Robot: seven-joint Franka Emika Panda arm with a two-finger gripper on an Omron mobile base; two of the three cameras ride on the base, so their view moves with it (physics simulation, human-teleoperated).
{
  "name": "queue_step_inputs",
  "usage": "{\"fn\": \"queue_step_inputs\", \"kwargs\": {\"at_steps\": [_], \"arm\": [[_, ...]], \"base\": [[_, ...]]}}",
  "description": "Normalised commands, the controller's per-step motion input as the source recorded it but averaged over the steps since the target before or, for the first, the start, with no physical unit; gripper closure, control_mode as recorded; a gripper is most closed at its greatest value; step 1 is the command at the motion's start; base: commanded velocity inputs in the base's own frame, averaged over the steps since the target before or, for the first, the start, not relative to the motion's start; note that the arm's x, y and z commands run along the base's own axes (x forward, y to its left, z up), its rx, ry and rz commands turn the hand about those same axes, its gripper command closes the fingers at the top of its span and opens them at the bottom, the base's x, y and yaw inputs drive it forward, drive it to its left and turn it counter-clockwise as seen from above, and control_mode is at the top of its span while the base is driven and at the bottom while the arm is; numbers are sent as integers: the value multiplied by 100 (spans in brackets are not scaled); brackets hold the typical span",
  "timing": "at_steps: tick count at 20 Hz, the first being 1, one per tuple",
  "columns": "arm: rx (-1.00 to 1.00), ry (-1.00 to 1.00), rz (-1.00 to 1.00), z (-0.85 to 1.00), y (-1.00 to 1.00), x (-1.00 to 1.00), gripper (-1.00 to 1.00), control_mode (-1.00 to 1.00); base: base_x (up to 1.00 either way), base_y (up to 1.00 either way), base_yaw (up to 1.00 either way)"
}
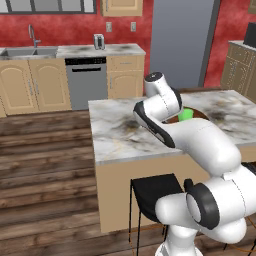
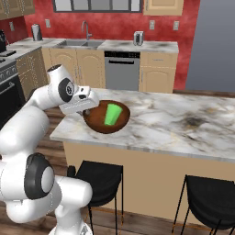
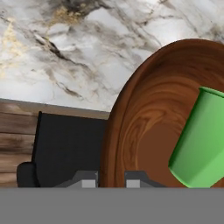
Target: Place the cup inside the bowl on the dining table and move the bowl to any counter.
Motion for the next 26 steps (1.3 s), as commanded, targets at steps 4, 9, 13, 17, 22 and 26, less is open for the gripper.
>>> {"fn": "queue_step_inputs", "kwargs": {"at_steps": [4, 9, 13, 17, 22, 26], "arm": [[0, 0, 0, 0, 0, 0, 100, -100], [0, 0, 0, 0, 0, 0, 100, 100], [0, 0, 0, 0, 0, 0, 100, 100], [0, 0, 0, 0, 0, 0, 100, 100], [0, 0, 0, 0, 0, 0, 100, 100], [0, 0, 0, 0, 0, 0, 100, 100]], "base": [[0, 0, 0], [0, 0, 0], [0, 0, 0], [-31, 2, 0], [-62, 4, 0], [-64, 0, 0]]}}
